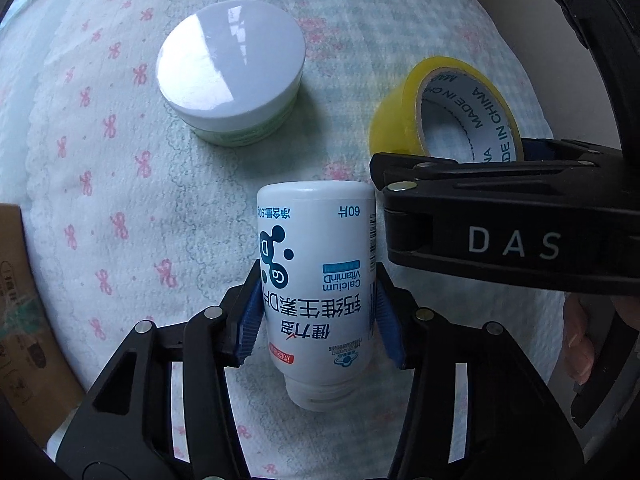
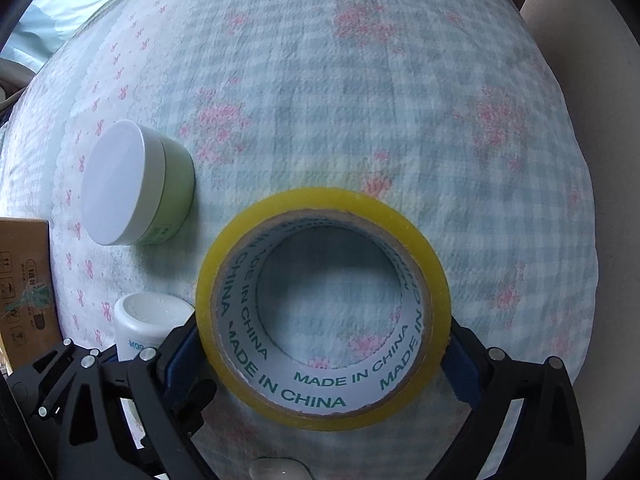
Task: Organize rigid objects
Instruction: 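Grasp the white vitamin bottle with the left tool while the right tool grasps the yellow tape roll, then carry the bottle and tape roll over the cardboard box with both tools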
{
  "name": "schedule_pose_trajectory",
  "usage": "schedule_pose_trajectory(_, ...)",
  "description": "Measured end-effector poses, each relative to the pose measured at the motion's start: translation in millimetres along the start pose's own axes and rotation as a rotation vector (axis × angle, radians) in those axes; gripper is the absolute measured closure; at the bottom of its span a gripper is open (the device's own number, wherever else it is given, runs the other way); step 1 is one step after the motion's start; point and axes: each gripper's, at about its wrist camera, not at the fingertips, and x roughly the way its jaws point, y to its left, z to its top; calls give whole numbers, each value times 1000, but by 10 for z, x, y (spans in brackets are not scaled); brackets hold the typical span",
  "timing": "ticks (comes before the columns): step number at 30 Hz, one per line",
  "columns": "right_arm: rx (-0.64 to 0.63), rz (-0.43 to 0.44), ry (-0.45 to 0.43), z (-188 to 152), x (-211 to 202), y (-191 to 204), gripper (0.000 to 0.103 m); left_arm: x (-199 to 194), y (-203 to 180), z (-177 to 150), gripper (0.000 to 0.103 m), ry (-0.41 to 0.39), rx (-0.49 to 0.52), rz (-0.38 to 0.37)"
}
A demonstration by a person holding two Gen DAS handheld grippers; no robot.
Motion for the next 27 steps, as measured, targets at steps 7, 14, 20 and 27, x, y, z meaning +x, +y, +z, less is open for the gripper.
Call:
schedule_pose_trajectory(7,20,22,-5,-184,-153,-72,5,-121,123,-81,57,-16,-35,-23)
schedule_pose_trajectory(14,54,47,-44,-376,-549,-247,5,-520,95,-150,57,-58,-20,-21)
schedule_pose_trajectory(20,66,59,-100,-504,-1109,-306,5,-1103,161,-299,57,-115,-12,-30)
schedule_pose_trajectory(27,55,74,-180,-651,-1928,-160,5,-2016,326,-546,57,-185,-8,-78)
